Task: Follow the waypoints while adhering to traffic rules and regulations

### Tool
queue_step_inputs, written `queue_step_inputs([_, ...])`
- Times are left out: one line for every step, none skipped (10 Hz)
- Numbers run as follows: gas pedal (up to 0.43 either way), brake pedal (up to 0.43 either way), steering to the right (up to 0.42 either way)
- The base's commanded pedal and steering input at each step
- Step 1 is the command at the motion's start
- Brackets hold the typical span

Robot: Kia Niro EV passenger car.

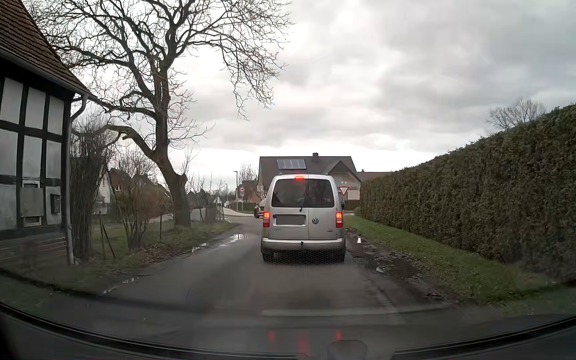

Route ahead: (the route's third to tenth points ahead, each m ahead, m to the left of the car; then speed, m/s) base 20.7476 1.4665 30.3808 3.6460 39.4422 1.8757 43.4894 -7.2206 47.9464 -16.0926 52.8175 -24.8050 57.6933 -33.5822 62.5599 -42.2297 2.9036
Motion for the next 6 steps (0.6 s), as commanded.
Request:
queue_step_inputs([0.000,0.232,-0.008])
queue_step_inputs([0.000,0.238,-0.009])
queue_step_inputs([0.000,0.244,-0.009])
queue_step_inputs([0.000,0.250,-0.009])
queue_step_inputs([0.000,0.256,-0.009])
queue_step_inputs([0.000,0.256,-0.009])
